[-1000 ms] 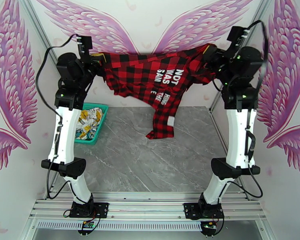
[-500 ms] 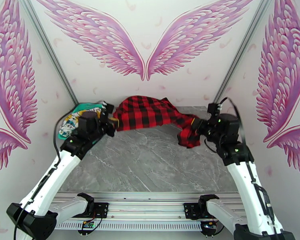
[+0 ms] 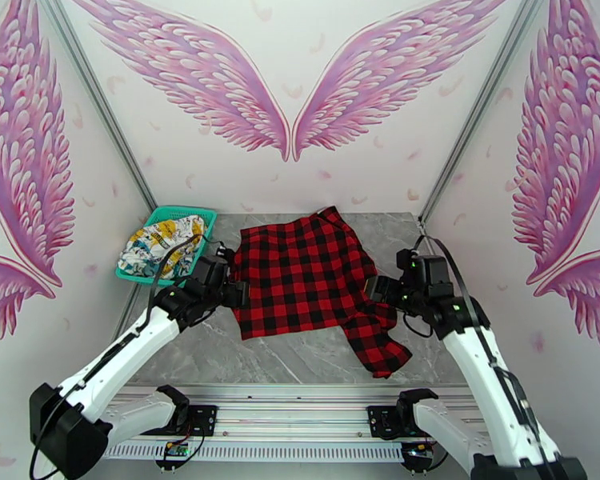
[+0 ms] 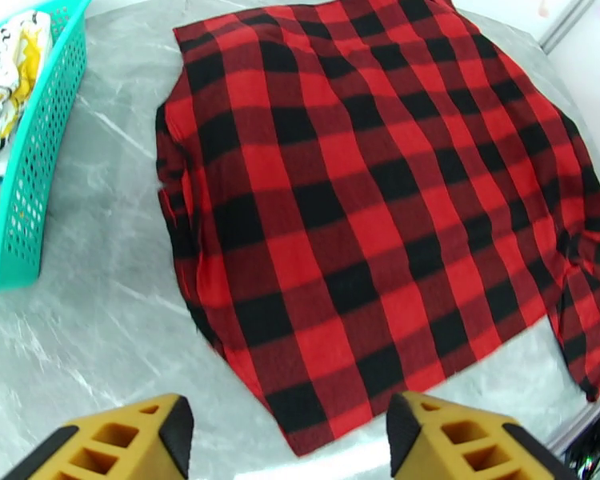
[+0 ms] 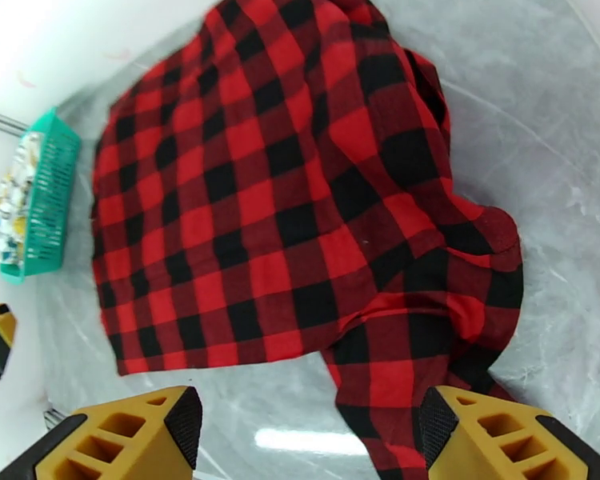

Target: Fold and stack the mixed laundry pile

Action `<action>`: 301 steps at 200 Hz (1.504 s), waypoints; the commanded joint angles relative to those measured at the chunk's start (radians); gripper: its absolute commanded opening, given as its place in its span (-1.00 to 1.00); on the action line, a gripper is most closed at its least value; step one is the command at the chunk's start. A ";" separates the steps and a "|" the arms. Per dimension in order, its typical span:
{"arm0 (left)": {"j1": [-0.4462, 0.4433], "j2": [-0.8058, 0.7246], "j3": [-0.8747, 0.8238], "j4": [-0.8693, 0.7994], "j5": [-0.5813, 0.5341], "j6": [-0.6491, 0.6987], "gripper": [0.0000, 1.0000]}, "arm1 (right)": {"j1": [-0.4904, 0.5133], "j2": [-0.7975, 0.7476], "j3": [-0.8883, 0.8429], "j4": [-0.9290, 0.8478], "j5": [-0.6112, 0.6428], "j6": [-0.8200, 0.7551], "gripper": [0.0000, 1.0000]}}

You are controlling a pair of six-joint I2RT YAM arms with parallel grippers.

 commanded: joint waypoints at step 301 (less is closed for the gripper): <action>0.271 0.542 0.066 0.237 0.074 -0.107 0.04 | -0.139 0.984 0.462 0.159 0.044 -0.064 0.12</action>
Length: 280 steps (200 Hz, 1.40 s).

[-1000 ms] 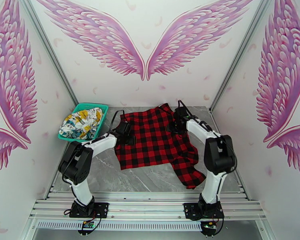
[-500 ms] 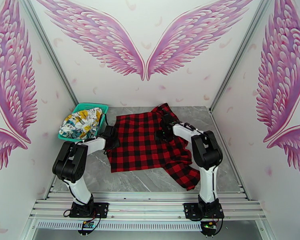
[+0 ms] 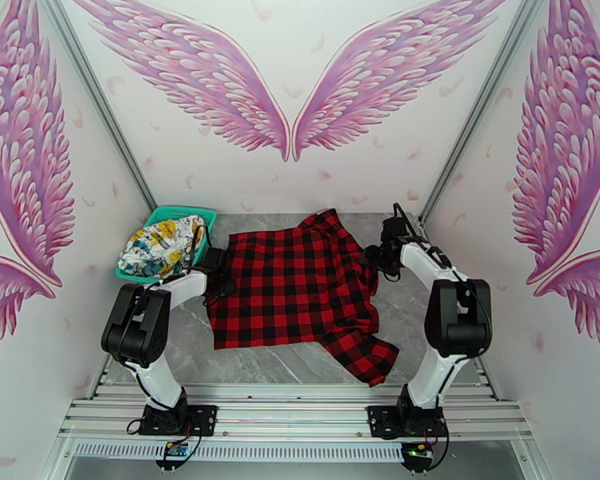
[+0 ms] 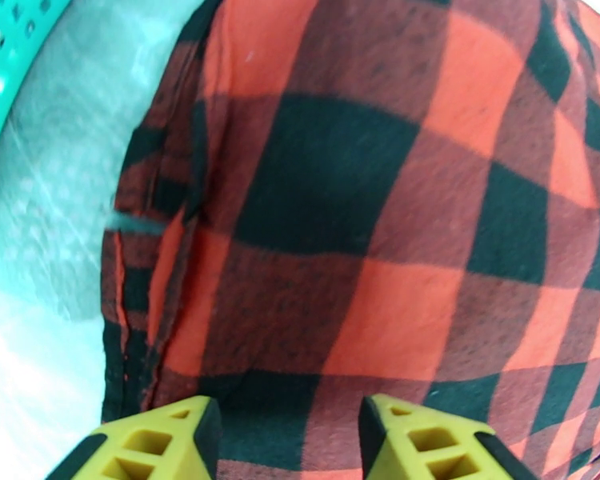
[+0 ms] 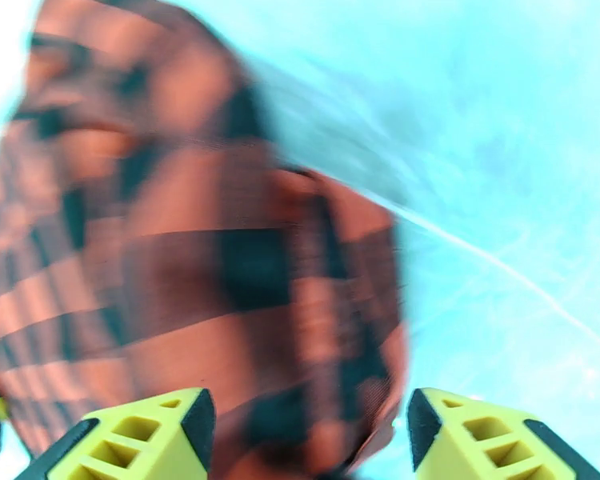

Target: Fold and stack the mixed laundry pile

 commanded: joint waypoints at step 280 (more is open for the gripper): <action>-0.030 0.387 0.541 -0.065 0.038 -0.050 0.01 | 0.128 0.406 0.632 -0.165 0.005 -0.017 -0.09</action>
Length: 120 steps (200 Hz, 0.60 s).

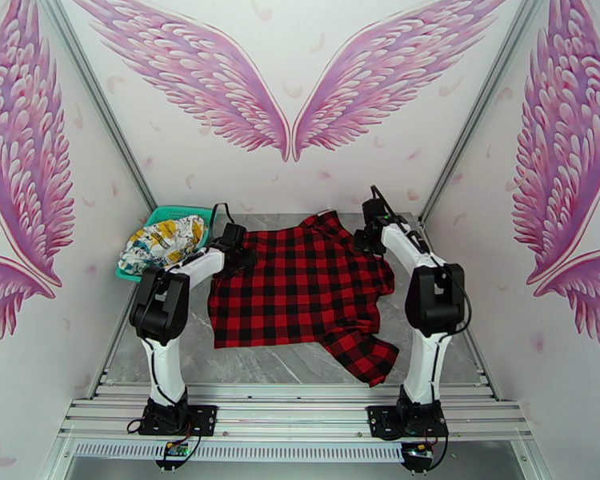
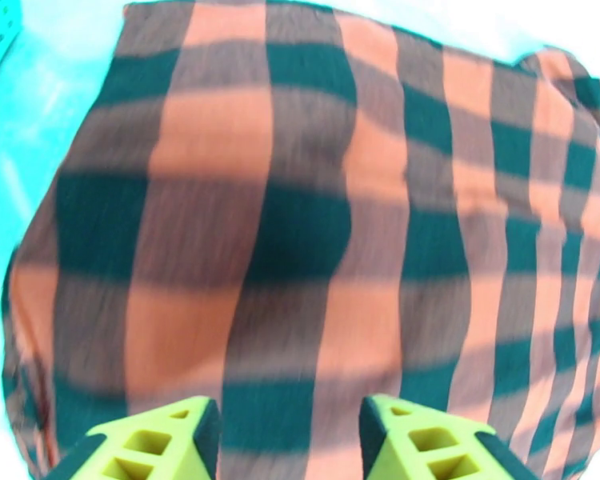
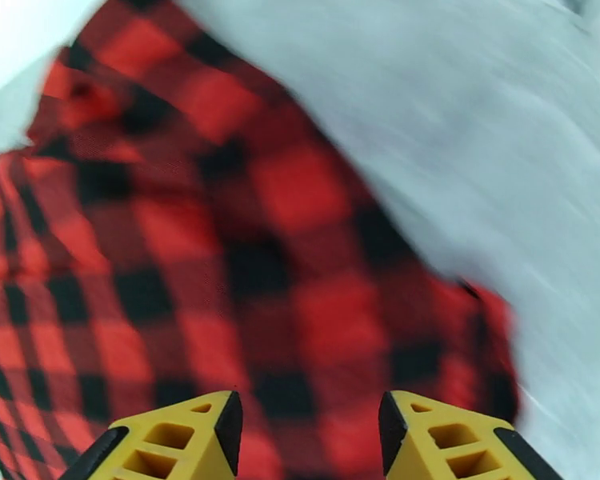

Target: Fold and stack the mixed laundry pile

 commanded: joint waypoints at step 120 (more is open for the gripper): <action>0.176 0.368 0.434 -0.069 0.138 -0.170 0.08 | -0.142 0.545 0.600 -0.149 -0.167 0.336 -0.49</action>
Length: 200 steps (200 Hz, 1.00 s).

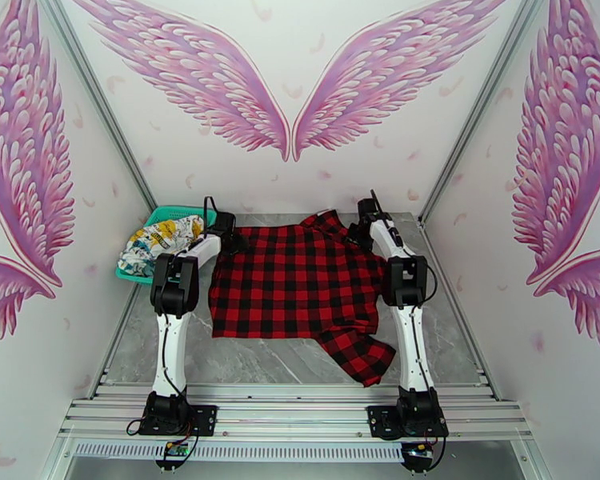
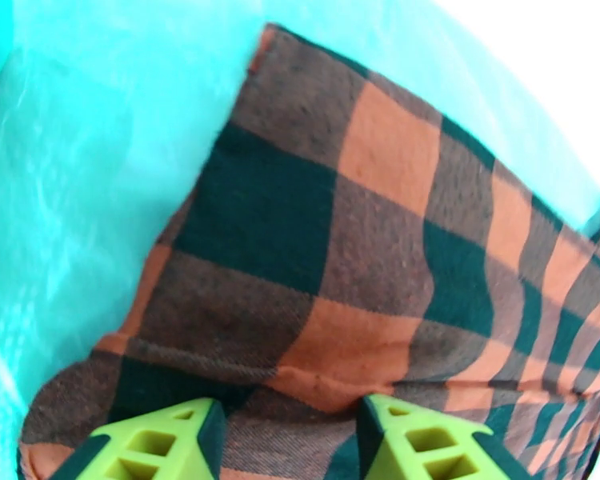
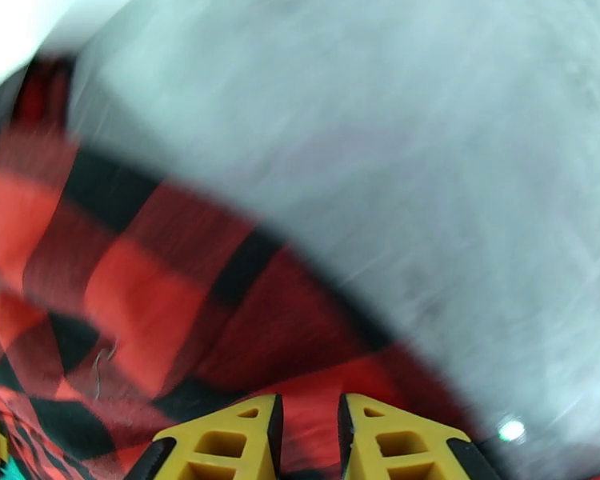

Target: Fold and stack the mixed laundry pile

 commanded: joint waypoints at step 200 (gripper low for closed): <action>-0.152 -0.765 -0.993 0.079 -0.062 0.049 0.30 | 0.179 -0.986 -1.410 0.241 -0.025 -0.072 -0.16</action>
